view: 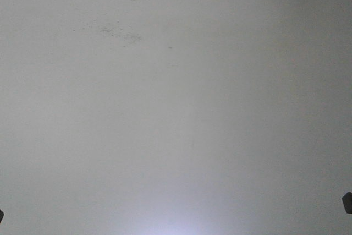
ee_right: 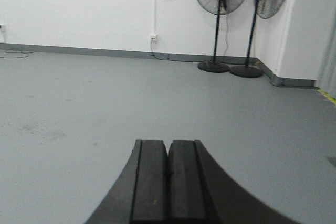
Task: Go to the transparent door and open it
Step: 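Drive the base forward across the grey floor toward the door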
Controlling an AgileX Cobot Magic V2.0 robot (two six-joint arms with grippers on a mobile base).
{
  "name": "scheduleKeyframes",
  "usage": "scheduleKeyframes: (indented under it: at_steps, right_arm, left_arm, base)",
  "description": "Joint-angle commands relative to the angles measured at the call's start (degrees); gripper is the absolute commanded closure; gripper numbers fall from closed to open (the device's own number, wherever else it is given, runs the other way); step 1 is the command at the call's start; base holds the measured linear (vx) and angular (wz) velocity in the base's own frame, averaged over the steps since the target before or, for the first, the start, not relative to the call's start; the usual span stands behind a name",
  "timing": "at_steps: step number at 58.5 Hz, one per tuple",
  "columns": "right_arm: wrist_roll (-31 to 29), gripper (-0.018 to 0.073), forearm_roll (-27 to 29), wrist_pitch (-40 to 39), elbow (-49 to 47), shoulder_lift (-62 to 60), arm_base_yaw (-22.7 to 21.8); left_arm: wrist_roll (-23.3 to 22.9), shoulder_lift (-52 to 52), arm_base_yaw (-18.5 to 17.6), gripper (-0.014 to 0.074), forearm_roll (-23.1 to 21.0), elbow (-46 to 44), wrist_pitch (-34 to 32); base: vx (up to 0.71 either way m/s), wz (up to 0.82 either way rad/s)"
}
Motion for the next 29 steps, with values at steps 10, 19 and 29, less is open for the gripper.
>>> scheduleKeyframes:
  at_steps: [10,19,29]
  right_arm:
    - [0.0,0.0566,-0.32,-4.79,0.23,-0.9,-0.27]
    - [0.0,0.0566,-0.32,-4.79,0.23,-0.9,-0.27]
    - [0.0,0.0566,-0.32,-4.79,0.23,-0.9,-0.27]
  left_arm:
    - [-0.18,0.41,-0.27,0.0602,-0.32,0.54,-4.8]
    - [-0.18,0.41,-0.27,0.0602,-0.32,0.54,-4.8]
    - [-0.18,0.41,-0.27,0.0602,-0.32,0.54,-4.8]
  base:
    - [0.48,0.31]
    - [0.49,0.39]
    - [0.5,0.56]
